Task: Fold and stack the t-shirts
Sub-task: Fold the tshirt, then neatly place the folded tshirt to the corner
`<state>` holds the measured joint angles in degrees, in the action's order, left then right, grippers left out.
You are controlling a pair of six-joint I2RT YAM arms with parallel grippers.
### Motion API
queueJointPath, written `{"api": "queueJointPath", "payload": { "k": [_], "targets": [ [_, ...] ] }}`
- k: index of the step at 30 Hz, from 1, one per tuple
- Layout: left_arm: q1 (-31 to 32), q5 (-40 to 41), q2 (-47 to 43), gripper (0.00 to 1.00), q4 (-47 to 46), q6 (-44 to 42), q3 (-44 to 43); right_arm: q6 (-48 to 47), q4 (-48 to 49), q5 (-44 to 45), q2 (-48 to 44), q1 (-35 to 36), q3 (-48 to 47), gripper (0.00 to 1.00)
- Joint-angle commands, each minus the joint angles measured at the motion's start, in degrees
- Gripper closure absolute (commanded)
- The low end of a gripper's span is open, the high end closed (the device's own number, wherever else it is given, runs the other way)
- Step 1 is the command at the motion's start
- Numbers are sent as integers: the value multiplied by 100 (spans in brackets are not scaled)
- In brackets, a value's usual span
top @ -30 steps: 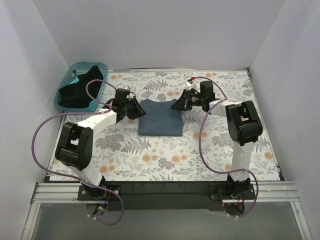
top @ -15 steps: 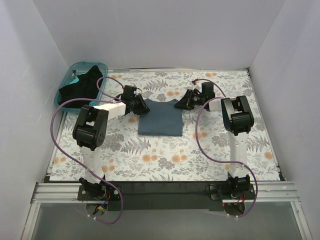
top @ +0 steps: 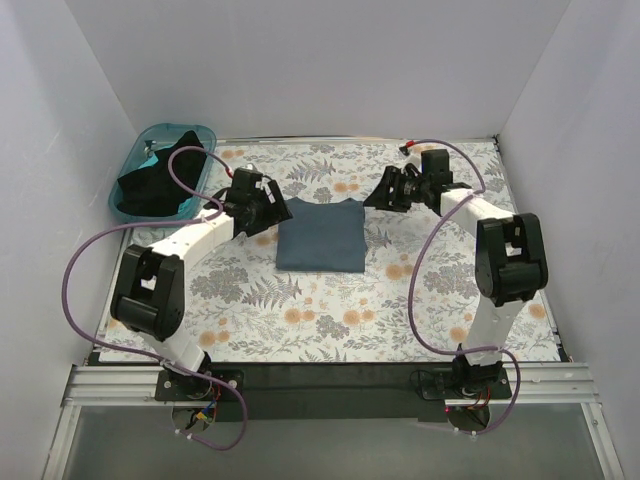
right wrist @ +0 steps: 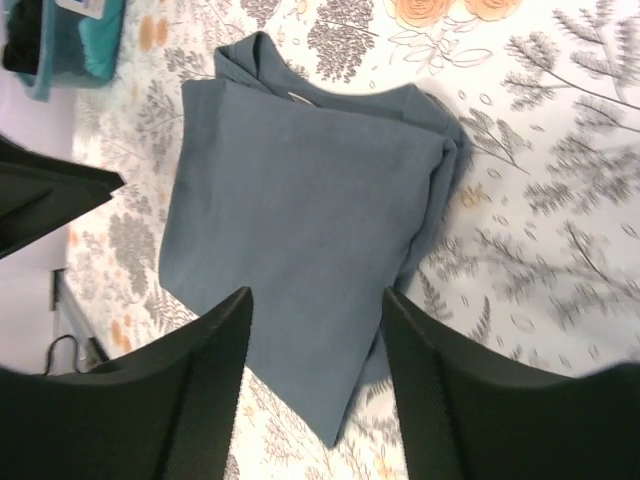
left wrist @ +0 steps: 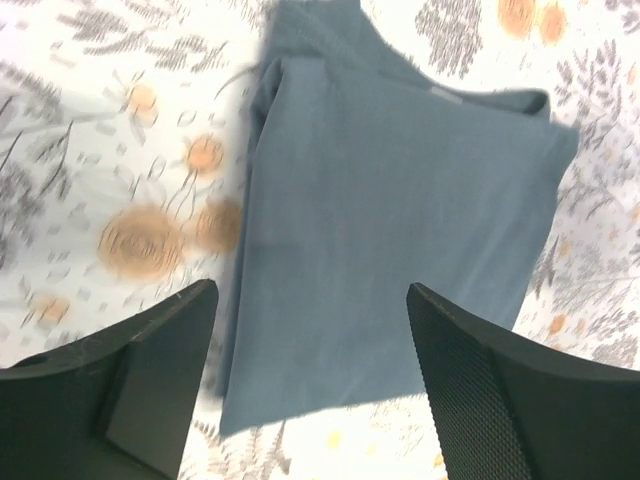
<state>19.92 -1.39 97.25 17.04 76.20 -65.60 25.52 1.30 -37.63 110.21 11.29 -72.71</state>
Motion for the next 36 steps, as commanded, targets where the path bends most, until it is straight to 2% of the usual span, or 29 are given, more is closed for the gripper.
{"api": "queueJointPath", "payload": {
  "k": [1, 5, 9, 13, 19, 20, 22, 23, 24, 26, 29, 33, 36],
  "targets": [
    [196, 490, -531, 28, 660, -27, 328, -732, -1420, 966, -588, 49, 169, 46],
    [372, 595, -751, 27, 783, 35, 680, -1153, -2194, 1906, -1228, 172, 397, 43],
    [574, 675, -620, 28, 810, 131, 759, -1347, -2555, 2260, -1766, 216, 827, 41],
    [653, 684, -348, 42, 731, 263, 786, -1462, -2635, 2163, -2187, 216, 1170, 41],
    [794, 763, 161, 56, 696, 334, 724, -1488, -2661, 2058, -2469, 216, 1461, 41],
    [803, 763, 215, 63, 730, 386, 733, -1497, -2670, 2031, -2478, 225, 1461, 41],
    [803, 833, 285, 72, 801, 456, 803, -1506, -2714, 1988, -2496, 225, 1452, 41],
    [811, 894, 285, 87, 897, 492, 838, -1515, -2714, 1935, -2496, 216, 1452, 41],
    [803, 973, 285, 93, 985, 579, 865, -1515, -2714, 1917, -2505, 225, 1452, 41],
    [794, 1289, 216, 100, 1326, 667, 944, -1515, -2714, 1865, -2522, 216, 1435, 41],
    [663, 1658, -108, 100, 1818, 773, 1145, -1523, -2740, 1803, -2557, 225, 1391, 41],
    [32, 2159, -810, 100, 2417, 677, 1436, -1576, -2854, 1680, -2566, 225, 1277, 41],
    [-277, 2993, -1373, 98, 3015, 422, 1156, -1611, -2933, 1495, -2558, 216, 1189, 41]
  ]
}}
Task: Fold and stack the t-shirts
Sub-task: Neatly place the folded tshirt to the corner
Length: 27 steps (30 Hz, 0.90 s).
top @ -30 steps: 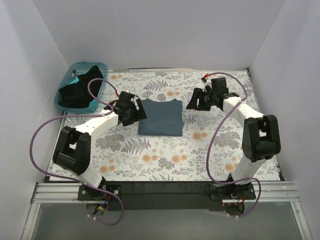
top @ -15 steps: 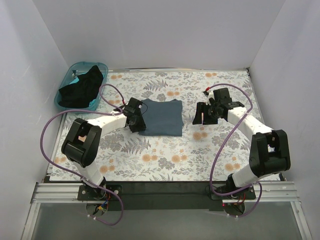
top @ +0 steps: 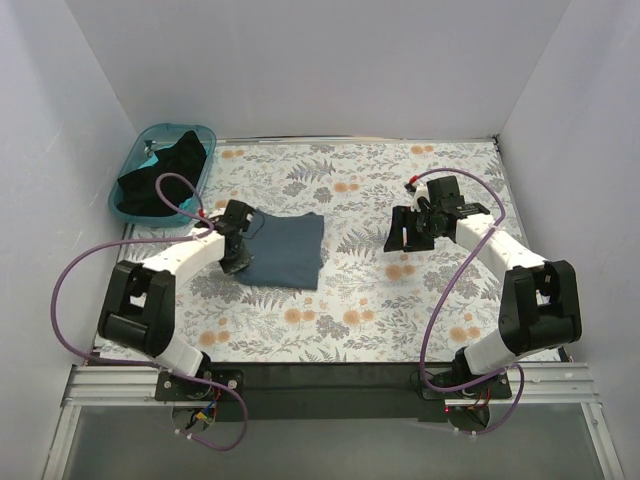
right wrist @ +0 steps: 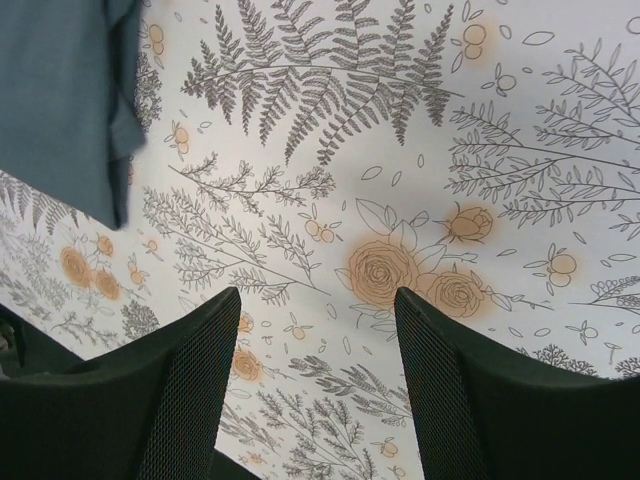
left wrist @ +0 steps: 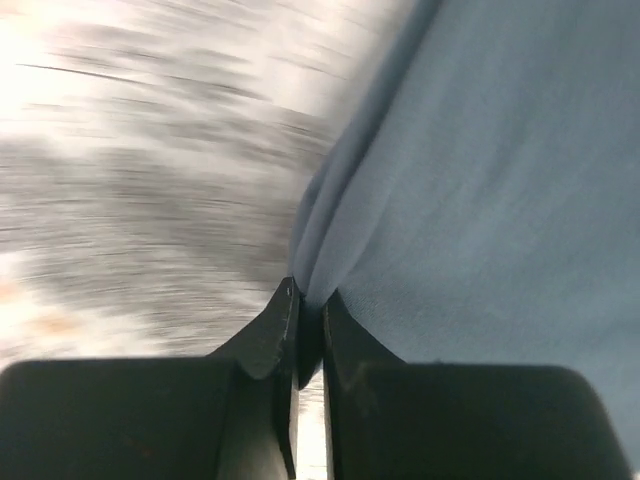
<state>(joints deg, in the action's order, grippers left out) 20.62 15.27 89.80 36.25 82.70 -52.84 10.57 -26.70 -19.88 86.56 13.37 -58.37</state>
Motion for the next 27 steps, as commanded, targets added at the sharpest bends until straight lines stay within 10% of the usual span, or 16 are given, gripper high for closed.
{"api": "queueJointPath", "payload": {
  "k": [1, 5, 8, 16, 27],
  "targets": [
    [-392, 1521, -717, 92, 1225, -280, -217, -134, -186, -314, -184, 17, -263, 41],
    [-568, 2146, -824, 46, 1796, -421, -639, -152, -257, -516, -166, 8, -315, 41],
    [-568, 2087, -788, 30, 2017, -351, -999, -134, -257, -587, -166, 17, -359, 41],
    [704, 1409, -456, 27, 1825, 202, -1965, -178, -266, -544, -351, 8, -316, 41],
    [2068, 2094, 2190, 36, 1649, 36, -3391, -204, -257, -631, -579, 0, -192, 40]
  ]
}}
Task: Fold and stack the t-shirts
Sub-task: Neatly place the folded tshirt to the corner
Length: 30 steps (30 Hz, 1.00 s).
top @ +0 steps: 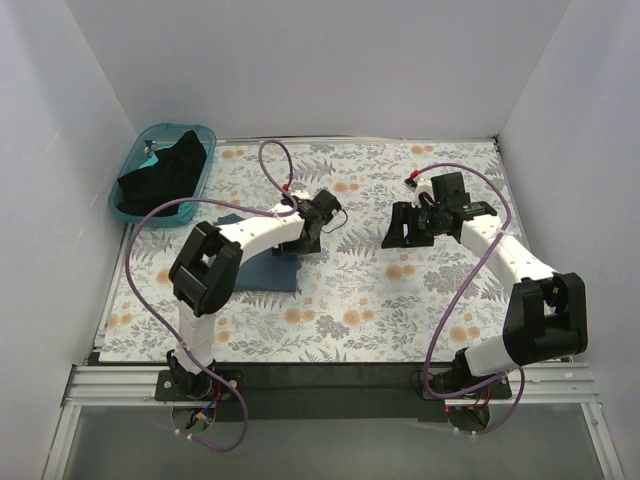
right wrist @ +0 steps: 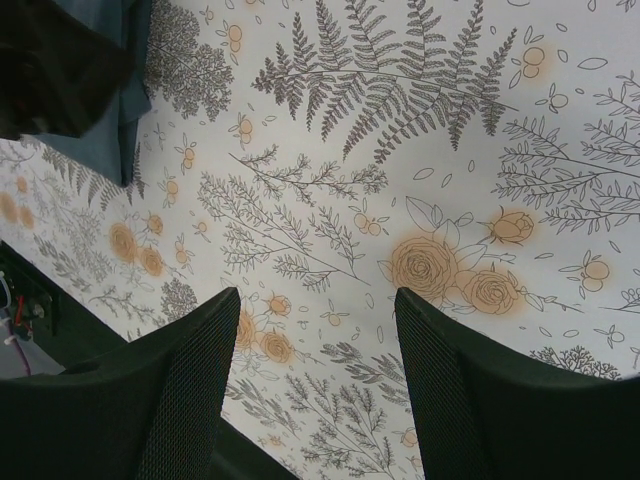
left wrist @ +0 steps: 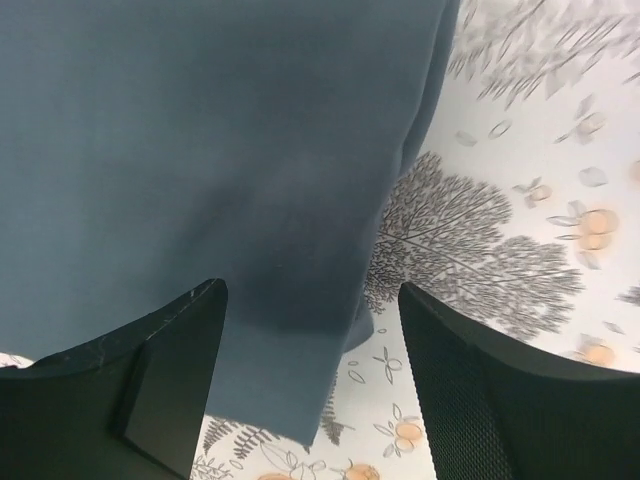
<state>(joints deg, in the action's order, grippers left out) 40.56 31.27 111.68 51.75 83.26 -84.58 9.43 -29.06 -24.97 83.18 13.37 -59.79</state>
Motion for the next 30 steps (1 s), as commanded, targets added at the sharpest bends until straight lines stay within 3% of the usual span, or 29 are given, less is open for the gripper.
{"api": "queueJointPath", "payload": {
  "k": [1, 8, 11, 13, 16, 23, 30],
  "targets": [
    [101, 512, 99, 37, 47, -29, -200, -91, -21, -113, -258, 8, -33, 40],
    [286, 389, 345, 46, -279, -21, 195, -99, -21, -183, -258, 8, 55, 40],
    [278, 371, 302, 63, -341, 128, 599, -73, -21, -271, -197, 8, 20, 40],
    [260, 424, 232, 82, -314, 207, 923, -64, -21, -298, -170, 8, 2, 40],
    [128, 459, -49, 100, -340, 208, 1293, -47, -21, -350, -126, 8, -6, 40],
    [-635, 609, -857, 100, -437, -28, 2304, 15, -12, -456, -47, 8, -85, 40],
    [-1409, 530, -1473, 100, -508, -188, 2735, 59, -12, -579, 32, 8, -147, 40]
  ]
}}
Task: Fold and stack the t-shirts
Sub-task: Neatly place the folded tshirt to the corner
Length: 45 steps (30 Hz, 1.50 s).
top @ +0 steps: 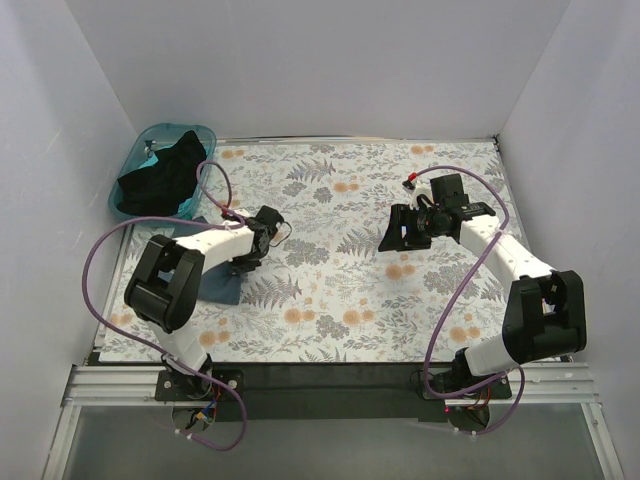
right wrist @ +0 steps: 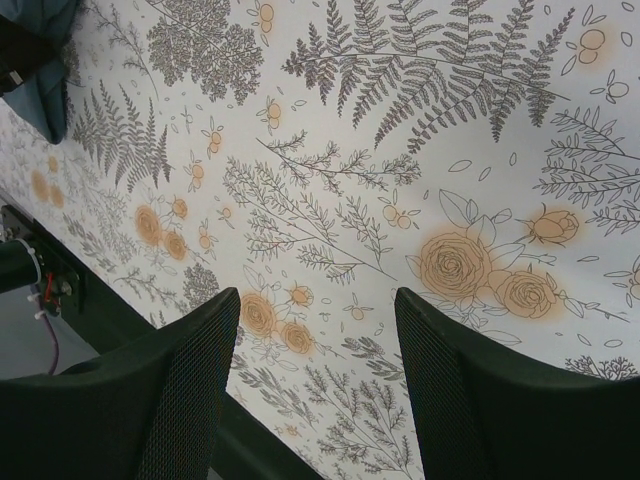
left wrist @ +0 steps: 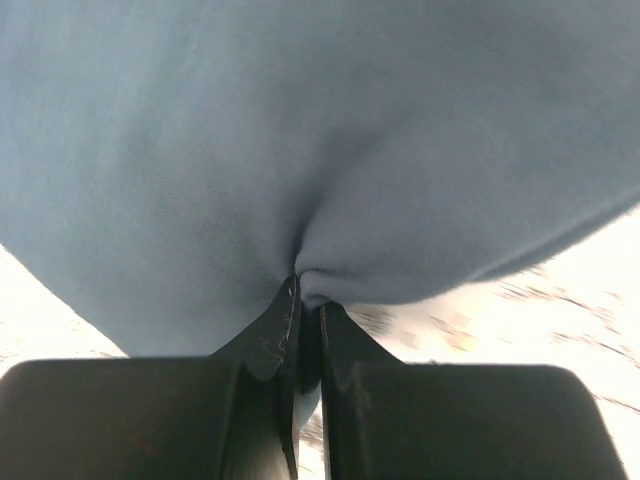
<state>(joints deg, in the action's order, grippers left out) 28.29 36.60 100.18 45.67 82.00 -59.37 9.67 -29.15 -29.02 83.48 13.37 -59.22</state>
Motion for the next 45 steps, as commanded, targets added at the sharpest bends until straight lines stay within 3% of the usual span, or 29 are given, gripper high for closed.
{"api": "queueJointPath", "payload": {
  "k": [1, 8, 18, 23, 34, 45],
  "targets": [
    [-245, -56, -367, 100, 109, -52, 277, 35, -3, -157, 1, 8, -213, 40],
    [-711, -380, -588, 100, 292, 61, 340, 43, -3, -175, -25, 17, -186, 40],
    [-220, -1682, -772, 100, 601, 1336, 550, 9, -12, -87, -34, -1, -186, 40],
    [-166, -1394, -280, 100, 706, 1380, 217, 8, -3, -78, -34, 8, -204, 40],
    [-1290, -778, -385, 100, 434, 363, 172, -9, -12, -51, -95, 8, -186, 40],
    [-1599, 382, -368, 100, 118, -1158, 399, -9, -12, -69, -122, 8, -186, 40]
  ]
}}
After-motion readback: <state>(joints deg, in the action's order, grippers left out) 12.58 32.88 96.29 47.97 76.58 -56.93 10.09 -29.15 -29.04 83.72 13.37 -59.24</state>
